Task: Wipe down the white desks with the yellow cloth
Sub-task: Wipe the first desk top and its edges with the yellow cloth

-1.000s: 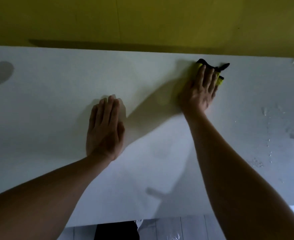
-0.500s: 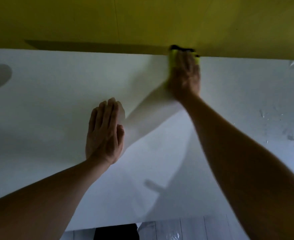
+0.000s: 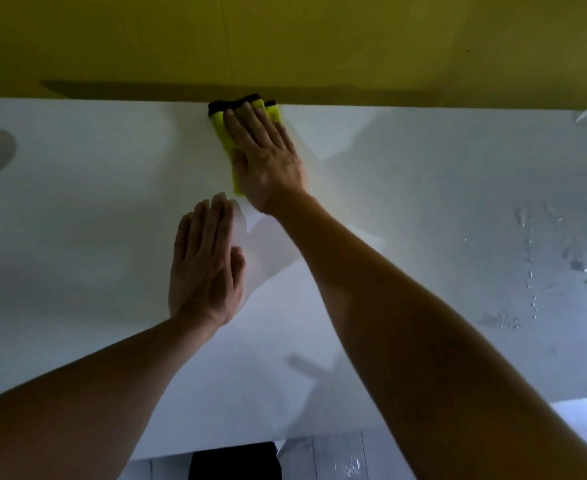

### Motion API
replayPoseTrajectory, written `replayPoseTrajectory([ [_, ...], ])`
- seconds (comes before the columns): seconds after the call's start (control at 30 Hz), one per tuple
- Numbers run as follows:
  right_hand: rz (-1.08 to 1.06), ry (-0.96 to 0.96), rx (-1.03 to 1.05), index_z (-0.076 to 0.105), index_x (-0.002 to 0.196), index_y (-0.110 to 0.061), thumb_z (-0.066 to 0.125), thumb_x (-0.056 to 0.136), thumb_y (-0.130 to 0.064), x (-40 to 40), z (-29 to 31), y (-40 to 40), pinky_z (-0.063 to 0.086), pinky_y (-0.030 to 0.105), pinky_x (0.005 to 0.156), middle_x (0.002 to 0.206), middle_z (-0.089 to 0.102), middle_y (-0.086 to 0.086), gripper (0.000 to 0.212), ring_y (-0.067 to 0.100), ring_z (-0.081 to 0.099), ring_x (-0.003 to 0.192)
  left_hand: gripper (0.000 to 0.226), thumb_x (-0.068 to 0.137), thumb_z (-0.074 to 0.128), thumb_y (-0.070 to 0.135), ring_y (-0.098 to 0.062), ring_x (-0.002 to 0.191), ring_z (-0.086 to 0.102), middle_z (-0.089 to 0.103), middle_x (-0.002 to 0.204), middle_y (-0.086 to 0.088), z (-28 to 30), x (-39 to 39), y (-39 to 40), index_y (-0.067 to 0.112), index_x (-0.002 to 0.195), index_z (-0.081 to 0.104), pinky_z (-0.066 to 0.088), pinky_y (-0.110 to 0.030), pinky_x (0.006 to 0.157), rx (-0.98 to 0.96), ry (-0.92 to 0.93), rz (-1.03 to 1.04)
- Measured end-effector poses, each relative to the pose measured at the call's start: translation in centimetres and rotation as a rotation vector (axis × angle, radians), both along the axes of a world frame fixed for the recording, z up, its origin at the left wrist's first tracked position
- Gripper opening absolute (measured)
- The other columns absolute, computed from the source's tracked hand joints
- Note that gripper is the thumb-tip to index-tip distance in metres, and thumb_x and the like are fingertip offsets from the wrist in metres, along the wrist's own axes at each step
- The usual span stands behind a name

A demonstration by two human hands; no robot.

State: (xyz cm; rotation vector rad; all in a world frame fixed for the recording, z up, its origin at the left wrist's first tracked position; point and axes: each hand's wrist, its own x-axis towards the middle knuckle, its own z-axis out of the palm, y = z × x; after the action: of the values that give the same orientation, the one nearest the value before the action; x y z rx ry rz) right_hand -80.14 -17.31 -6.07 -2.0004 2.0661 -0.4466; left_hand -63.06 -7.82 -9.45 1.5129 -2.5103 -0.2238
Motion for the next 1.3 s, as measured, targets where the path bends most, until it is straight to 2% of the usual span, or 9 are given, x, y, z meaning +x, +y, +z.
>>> replayPoseTrajectory([
  [0.23,-0.524,0.116,0.051,0.013,0.162,-0.021,0.036,0.098,-0.037,-16.0,-1.2,5.0,0.005,0.039,0.127,0.17,0.008,0.007,0.07,0.022,0.004,0.157,0.068,0.102,0.029,0.031,-0.035,0.159,0.021,0.022,0.172,-0.015,-0.1,-0.2,-0.2,0.005,0.165,0.024,0.011,-0.046,0.131,-0.02,-0.003,0.001],
  [0.33,-0.614,0.082,0.107,0.005,0.163,-0.022,0.036,0.097,-0.039,-17.4,-0.6,6.8,0.0,0.041,0.128,0.17,0.001,0.006,0.075,0.023,-0.002,0.157,0.068,0.102,0.03,0.03,-0.035,0.159,0.02,0.022,0.172,-0.015,-0.2,-0.4,-0.4,0.005,0.165,0.023,0.011,-0.046,0.131,-0.03,-0.008,-0.006],
  [0.53,-0.344,0.01,-0.156,0.04,0.154,-0.015,0.043,0.102,-0.029,-2.4,-1.6,11.8,0.021,0.049,0.123,0.161,0.034,0.016,0.055,0.031,0.026,0.152,0.066,0.102,0.034,0.026,-0.036,0.159,0.02,0.023,0.171,-0.016,-0.2,-0.2,-0.5,0.005,0.164,0.025,0.01,-0.046,0.131,-0.042,0.017,-0.018],
  [0.7,-0.106,0.135,-0.065,0.023,0.161,-0.023,0.035,0.106,-0.043,-1.2,-2.3,16.8,0.012,0.044,0.126,0.168,0.017,0.007,0.06,0.024,0.01,0.156,0.065,0.102,0.034,0.024,-0.037,0.159,0.02,0.023,0.171,-0.016,0.0,-0.3,-0.2,0.004,0.164,0.025,0.009,-0.045,0.131,-0.025,0.017,-0.019],
  [0.8,-0.313,0.072,-0.126,0.035,0.157,-0.015,0.042,0.104,-0.037,-5.8,-2.3,19.6,0.016,0.044,0.126,0.164,0.029,0.012,0.058,0.03,0.022,0.154,0.068,0.1,0.029,0.028,-0.036,0.16,0.015,0.018,0.173,-0.016,0.4,-0.2,-0.3,0.006,0.165,0.022,0.005,-0.044,0.131,0.015,-0.007,-0.014],
  [0.9,-0.514,0.038,-0.085,0.03,0.159,-0.017,0.038,0.105,-0.039,-9.1,-2.1,22.7,0.011,0.041,0.127,0.166,0.022,0.011,0.059,0.027,0.016,0.155,0.068,0.102,0.027,0.03,-0.037,0.16,0.015,0.018,0.172,-0.018,0.4,-0.3,-0.2,0.006,0.165,0.021,0.006,-0.046,0.131,0.0,-0.01,-0.019],
  [1.03,-0.621,0.011,-0.102,0.031,0.158,-0.016,0.037,0.102,-0.034,-5.9,-2.1,24.7,0.011,0.04,0.127,0.166,0.024,0.012,0.059,0.028,0.016,0.155,0.067,0.104,0.026,0.029,-0.041,0.159,0.015,0.016,0.172,-0.019,0.3,-0.7,0.3,0.005,0.166,0.017,0.007,-0.05,0.13,-0.027,-0.069,-0.011],
  [1.2,-0.346,-0.087,-0.103,0.034,0.157,-0.016,0.038,0.104,-0.029,3.7,-1.7,30.7,0.012,0.048,0.127,0.166,0.023,0.01,0.055,0.025,0.012,0.156,0.063,0.108,0.033,0.021,-0.044,0.158,0.015,0.012,0.173,-0.02,1.0,-1.9,0.9,0.006,0.166,0.014,0.007,-0.053,0.13,0.046,-0.099,0.083],
  [1.3,-0.225,-0.074,-0.05,0.027,0.159,-0.021,0.038,0.106,-0.033,3.6,-1.5,33.3,0.011,0.047,0.127,0.168,0.016,0.005,0.056,0.021,0.004,0.157,0.066,0.105,0.033,0.022,-0.043,0.157,0.018,0.012,0.173,-0.019,1.5,-2.7,3.5,0.008,0.167,0.014,0.008,-0.051,0.13,0.057,-0.052,0.043],
])
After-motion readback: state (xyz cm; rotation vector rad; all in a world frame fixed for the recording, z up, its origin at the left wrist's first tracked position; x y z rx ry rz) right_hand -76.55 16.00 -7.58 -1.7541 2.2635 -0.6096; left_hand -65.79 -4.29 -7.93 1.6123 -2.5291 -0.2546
